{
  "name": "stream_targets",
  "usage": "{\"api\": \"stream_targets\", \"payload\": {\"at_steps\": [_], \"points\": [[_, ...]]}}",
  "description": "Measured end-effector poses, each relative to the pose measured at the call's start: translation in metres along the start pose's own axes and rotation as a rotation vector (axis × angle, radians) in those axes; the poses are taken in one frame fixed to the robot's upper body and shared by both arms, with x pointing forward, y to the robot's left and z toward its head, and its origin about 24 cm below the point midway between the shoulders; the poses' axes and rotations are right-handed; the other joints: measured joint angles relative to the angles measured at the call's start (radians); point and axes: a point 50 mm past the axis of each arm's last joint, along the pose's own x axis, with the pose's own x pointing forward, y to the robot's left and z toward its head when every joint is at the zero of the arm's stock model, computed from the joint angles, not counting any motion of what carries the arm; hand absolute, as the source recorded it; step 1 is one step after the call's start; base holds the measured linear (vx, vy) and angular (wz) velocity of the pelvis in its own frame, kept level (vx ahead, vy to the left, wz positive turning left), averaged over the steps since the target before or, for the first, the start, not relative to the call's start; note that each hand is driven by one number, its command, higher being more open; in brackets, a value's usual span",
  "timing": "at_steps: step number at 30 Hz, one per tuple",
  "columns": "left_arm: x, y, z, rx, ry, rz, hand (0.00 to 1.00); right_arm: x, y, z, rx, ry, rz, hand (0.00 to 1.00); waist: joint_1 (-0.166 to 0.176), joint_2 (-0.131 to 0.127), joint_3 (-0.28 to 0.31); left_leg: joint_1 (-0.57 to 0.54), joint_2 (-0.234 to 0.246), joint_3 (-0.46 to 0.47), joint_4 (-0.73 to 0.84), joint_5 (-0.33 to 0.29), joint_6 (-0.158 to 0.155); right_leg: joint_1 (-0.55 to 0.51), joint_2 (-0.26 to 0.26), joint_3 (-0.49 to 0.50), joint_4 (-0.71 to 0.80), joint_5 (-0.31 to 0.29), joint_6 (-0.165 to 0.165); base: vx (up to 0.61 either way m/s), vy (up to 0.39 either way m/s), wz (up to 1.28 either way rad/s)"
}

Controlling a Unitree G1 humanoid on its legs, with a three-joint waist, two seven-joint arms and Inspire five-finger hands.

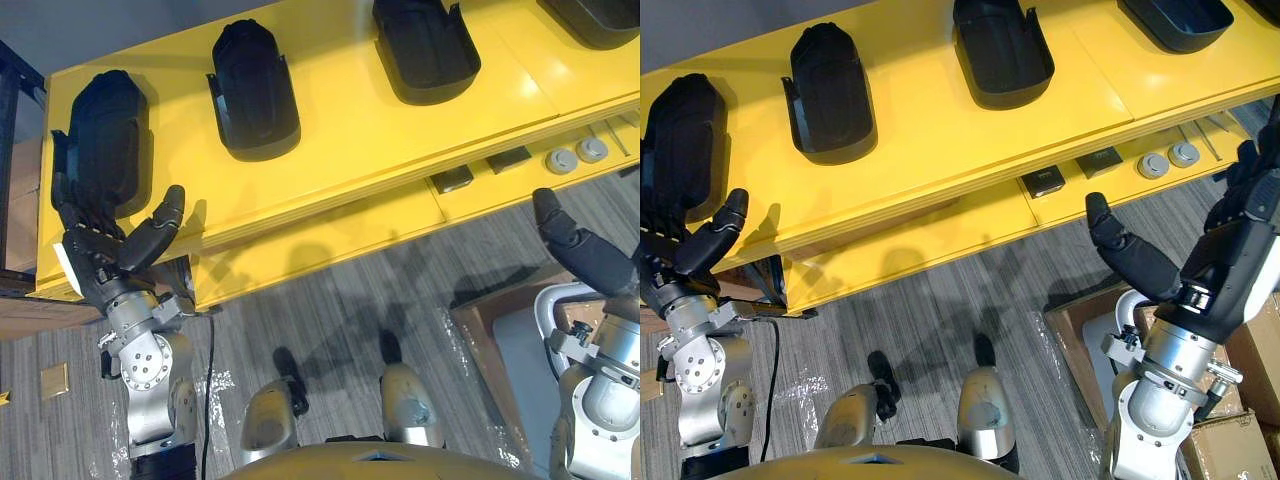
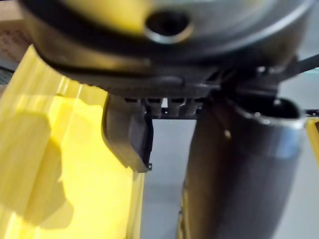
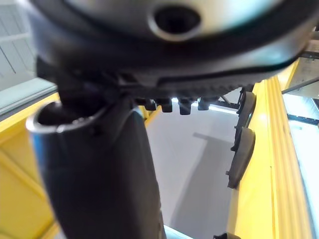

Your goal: Walk over and take three plastic housings, then place them on the shelf

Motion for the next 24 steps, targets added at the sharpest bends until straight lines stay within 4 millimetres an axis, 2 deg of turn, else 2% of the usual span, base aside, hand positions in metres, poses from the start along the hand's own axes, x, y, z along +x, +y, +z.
{"api": "stream_targets", "payload": {"at_steps": [4, 10, 24], "points": [[0.000, 0.001, 0.001, 0.031, -0.018, -0.004, 1.00, -0.002, -0.001, -0.001, -0.006, 0.011, 0.003, 1.00, 0.000, 0.002, 0.010, -0.015, -0.006, -0.008, 0.016, -0.013, 0.008, -0.022, -0.007, 0.000, 0.036, -0.024, 0.000, -0.03, 0.009, 0.06], [0.002, -0.001, 0.006, 0.016, -0.051, -0.001, 1.00, -0.002, 0.001, 0.000, 0.002, 0.010, 0.006, 1.00, 0.000, 0.015, 0.034, -0.031, -0.008, -0.007, 0.017, -0.006, 0.002, -0.054, -0.008, 0.003, 0.069, -0.036, -0.002, 0.01, -0.003, 0.00], [0.011, -0.008, 0.008, -0.004, -0.083, -0.015, 1.00, 0.001, 0.007, 0.001, 0.024, 0.001, 0.023, 1.00, -0.001, 0.008, 0.055, -0.013, -0.008, 0.012, 0.018, -0.010, 0.003, -0.051, -0.006, 0.023, 0.074, -0.037, 0.000, 0.00, 0.000, -0.04]]}}
